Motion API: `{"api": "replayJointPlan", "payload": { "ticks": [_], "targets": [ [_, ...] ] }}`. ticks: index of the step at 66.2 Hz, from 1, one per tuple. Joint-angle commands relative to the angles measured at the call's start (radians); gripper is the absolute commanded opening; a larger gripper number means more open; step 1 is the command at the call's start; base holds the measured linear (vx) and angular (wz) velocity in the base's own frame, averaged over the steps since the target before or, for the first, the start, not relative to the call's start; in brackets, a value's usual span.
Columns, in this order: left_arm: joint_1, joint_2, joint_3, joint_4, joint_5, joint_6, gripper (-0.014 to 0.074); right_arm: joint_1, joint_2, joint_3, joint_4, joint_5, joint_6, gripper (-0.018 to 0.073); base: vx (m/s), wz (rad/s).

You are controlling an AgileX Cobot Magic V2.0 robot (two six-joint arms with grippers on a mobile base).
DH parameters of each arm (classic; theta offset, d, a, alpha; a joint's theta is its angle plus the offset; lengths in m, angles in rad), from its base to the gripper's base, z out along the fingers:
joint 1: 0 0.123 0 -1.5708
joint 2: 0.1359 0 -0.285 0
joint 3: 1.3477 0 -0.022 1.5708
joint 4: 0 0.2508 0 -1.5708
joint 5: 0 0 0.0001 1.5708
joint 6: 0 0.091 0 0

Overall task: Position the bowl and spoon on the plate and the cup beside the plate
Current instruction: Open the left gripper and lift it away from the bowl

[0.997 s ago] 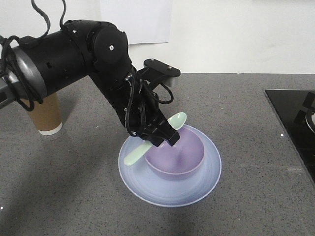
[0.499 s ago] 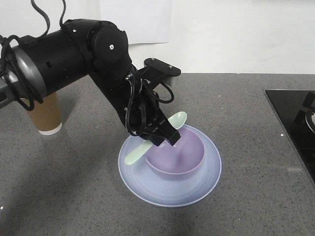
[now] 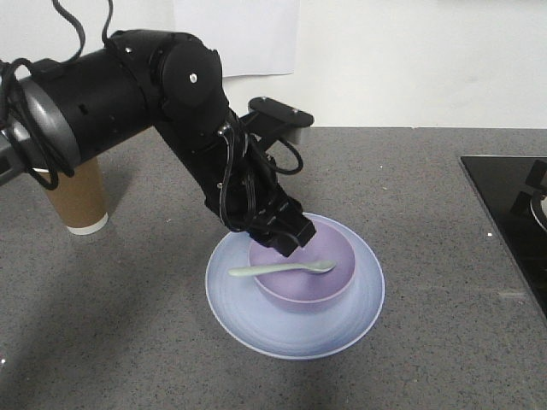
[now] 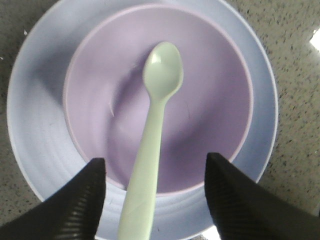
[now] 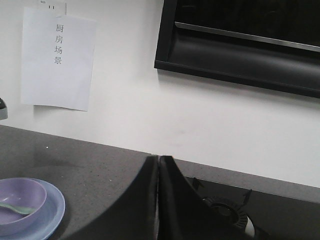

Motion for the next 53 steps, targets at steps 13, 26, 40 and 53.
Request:
{"api": "replayJointPlan", "payload": {
  "ticks": [13, 26, 40, 53],
  "targets": [
    [-0.002, -0.229, -0.254, 0.413, -0.002, -0.147, 0.0396, -0.004, 0.032, -0.011, -0.005, -0.069, -0.001, -0.0005, 0.00, 0.00],
    [0.007, -0.349, -0.250, 0.872, -0.002, -0.267, 0.0365, -0.004, 0.032, -0.011, 0.004, -0.068, -0.001, -0.0005, 0.00, 0.00],
    [0.127, -0.387, -0.250, 1.192, -0.003, -0.364, 0.0319, -0.004, 0.032, -0.011, 0.023, -0.080, -0.001, -0.0005, 0.00, 0.00],
    [0.353, -0.374, -0.250, 1.076, -0.096, -0.430, 0.0252, -0.004, 0.032, -0.011, 0.035, -0.082, -0.002, -0.0005, 0.00, 0.00]
  ]
}}
